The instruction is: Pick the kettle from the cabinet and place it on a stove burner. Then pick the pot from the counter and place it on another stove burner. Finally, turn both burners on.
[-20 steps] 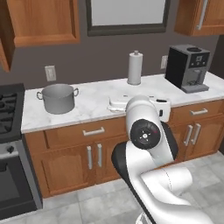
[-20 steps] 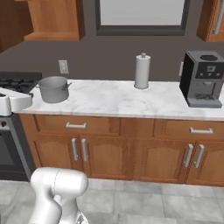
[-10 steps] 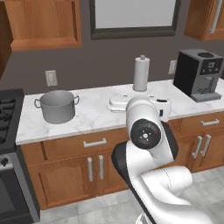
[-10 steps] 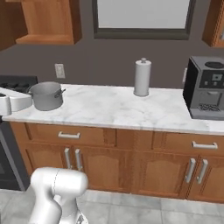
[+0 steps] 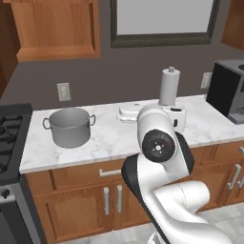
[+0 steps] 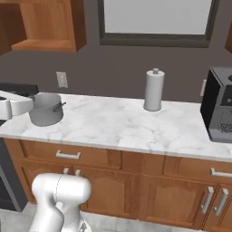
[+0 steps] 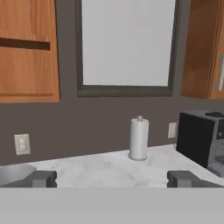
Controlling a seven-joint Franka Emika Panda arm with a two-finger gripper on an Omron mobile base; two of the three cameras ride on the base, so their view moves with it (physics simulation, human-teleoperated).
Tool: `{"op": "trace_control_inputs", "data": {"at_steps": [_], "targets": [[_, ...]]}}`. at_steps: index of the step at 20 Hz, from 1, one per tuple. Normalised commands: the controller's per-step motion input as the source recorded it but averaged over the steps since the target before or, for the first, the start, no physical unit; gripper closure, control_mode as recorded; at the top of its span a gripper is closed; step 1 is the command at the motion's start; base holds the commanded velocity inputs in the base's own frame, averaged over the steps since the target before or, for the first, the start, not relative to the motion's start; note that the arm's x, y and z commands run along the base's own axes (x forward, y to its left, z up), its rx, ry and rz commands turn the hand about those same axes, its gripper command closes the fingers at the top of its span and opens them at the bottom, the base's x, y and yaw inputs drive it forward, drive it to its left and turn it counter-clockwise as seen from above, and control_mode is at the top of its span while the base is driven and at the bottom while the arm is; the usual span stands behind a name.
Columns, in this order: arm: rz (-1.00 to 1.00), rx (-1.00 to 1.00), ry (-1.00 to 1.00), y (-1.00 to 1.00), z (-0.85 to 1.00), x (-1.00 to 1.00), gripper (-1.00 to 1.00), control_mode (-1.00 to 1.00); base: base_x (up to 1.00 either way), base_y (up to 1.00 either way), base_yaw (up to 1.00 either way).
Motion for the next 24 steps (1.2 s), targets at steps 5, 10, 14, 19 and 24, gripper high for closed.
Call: {"op": "trace_control_inputs", "data": {"at_steps": [5, 10, 14, 19, 24], "targets": [[0.0, 0.0, 0.0, 0.0, 0.0, 0.0, -1.0, 1.0, 0.54, -0.02, 0.11], [0.0, 0.0, 0.0, 0.0, 0.0, 0.0, -1.0, 1.0, 0.54, -0.02, 0.11], [0.0, 0.0, 0.0, 0.0, 0.0, 0.0, -1.0, 1.0, 0.53, 0.0, 0.11], [0.0, 0.0, 0.0, 0.0, 0.0, 0.0, -1.0, 1.0, 0.41, 0.0, 0.1], [0.0, 0.0, 0.0, 0.0, 0.0, 0.0, -1.0, -1.0, 0.04, 0.0, 0.01]]}}
